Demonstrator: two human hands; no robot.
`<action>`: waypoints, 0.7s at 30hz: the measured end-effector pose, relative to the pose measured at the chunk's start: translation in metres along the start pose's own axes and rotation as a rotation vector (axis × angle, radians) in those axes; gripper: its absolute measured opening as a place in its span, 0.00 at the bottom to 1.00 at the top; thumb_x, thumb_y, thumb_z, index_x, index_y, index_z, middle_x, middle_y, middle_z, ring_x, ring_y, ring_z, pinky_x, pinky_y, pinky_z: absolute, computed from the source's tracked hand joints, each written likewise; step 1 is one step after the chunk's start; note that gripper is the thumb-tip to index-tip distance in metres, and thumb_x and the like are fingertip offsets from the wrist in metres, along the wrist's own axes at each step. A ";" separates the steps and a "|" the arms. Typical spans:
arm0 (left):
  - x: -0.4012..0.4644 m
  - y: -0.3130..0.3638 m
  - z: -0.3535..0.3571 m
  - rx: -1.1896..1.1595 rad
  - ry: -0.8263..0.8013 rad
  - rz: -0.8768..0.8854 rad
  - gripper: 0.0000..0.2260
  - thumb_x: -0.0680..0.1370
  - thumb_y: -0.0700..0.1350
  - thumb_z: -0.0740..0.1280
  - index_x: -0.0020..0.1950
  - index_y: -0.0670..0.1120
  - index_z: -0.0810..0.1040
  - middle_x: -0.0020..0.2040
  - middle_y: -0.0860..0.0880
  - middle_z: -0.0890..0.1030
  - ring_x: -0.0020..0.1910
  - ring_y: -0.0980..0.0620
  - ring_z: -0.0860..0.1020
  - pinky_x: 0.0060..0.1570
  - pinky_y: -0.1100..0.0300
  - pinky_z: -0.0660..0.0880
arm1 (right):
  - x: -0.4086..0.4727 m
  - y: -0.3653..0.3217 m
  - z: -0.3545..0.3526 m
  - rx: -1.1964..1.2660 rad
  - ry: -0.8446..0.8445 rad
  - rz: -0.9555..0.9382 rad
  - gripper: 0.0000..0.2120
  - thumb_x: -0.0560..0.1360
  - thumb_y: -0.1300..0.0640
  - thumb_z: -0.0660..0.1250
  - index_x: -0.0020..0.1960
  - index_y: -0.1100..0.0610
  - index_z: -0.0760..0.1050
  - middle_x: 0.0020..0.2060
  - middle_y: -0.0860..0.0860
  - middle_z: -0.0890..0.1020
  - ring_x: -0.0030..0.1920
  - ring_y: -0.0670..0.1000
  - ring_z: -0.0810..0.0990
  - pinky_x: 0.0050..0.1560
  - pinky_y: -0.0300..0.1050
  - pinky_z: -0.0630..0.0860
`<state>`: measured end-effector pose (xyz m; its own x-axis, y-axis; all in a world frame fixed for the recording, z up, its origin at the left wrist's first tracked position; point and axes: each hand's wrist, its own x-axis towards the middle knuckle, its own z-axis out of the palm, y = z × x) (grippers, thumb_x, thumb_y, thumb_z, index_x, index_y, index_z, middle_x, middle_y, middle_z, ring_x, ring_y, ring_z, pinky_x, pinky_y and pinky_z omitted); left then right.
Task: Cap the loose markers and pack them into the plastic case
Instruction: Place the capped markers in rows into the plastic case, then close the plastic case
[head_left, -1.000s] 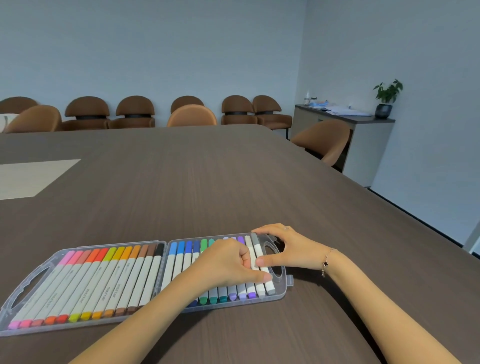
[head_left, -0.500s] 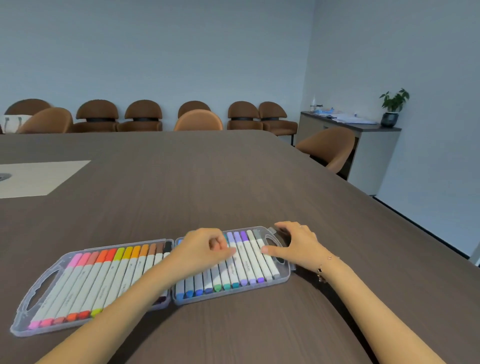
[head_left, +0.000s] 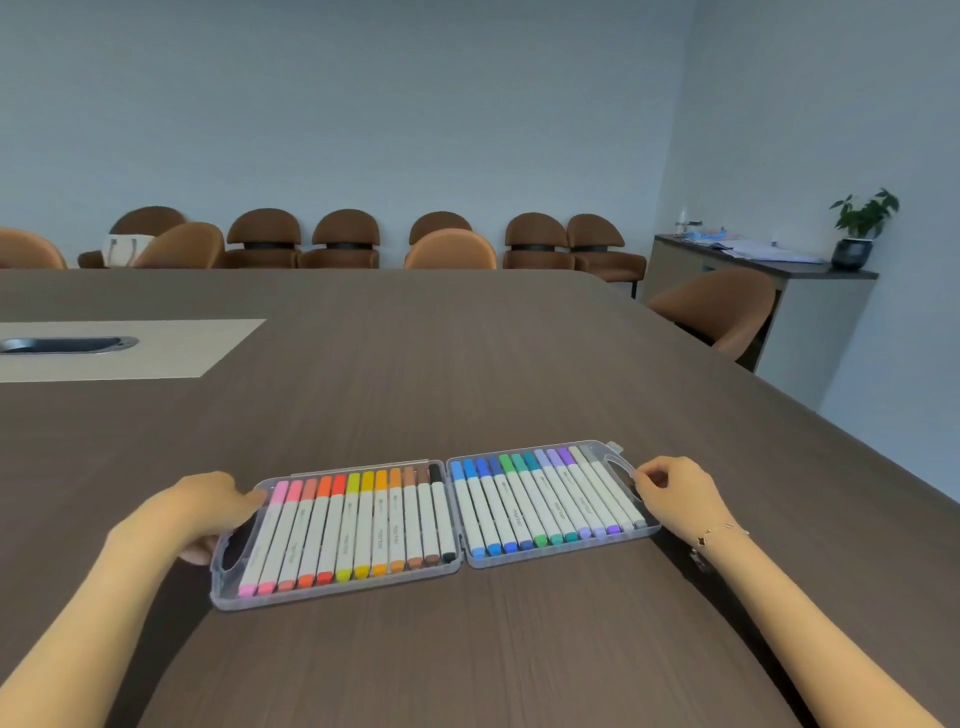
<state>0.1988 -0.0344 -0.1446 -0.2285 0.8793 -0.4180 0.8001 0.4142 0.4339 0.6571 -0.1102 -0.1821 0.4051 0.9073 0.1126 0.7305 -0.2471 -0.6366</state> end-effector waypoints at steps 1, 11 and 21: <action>0.001 0.002 0.001 -0.031 -0.014 0.025 0.21 0.79 0.54 0.61 0.46 0.35 0.76 0.42 0.38 0.83 0.39 0.44 0.82 0.35 0.56 0.77 | -0.001 0.001 0.001 0.013 0.028 0.002 0.09 0.77 0.57 0.62 0.49 0.58 0.80 0.47 0.54 0.81 0.51 0.51 0.78 0.52 0.46 0.75; -0.031 0.032 0.012 -0.509 0.465 0.495 0.18 0.80 0.53 0.55 0.48 0.43 0.80 0.53 0.44 0.79 0.56 0.46 0.76 0.56 0.50 0.71 | -0.016 -0.024 -0.020 1.101 -0.251 0.071 0.24 0.76 0.40 0.58 0.66 0.52 0.69 0.60 0.51 0.78 0.62 0.54 0.76 0.65 0.53 0.68; -0.084 0.146 0.058 -0.918 0.272 0.914 0.23 0.79 0.59 0.52 0.74 0.56 0.60 0.71 0.58 0.65 0.67 0.60 0.66 0.62 0.65 0.63 | -0.016 -0.132 -0.018 1.099 -0.308 -0.313 0.36 0.66 0.31 0.67 0.69 0.45 0.67 0.63 0.48 0.77 0.62 0.50 0.77 0.65 0.55 0.72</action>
<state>0.3675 -0.0617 -0.0924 -0.0002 0.8993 0.4373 0.0851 -0.4357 0.8961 0.5642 -0.0980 -0.0868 0.0328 0.9573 0.2873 -0.1516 0.2889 -0.9453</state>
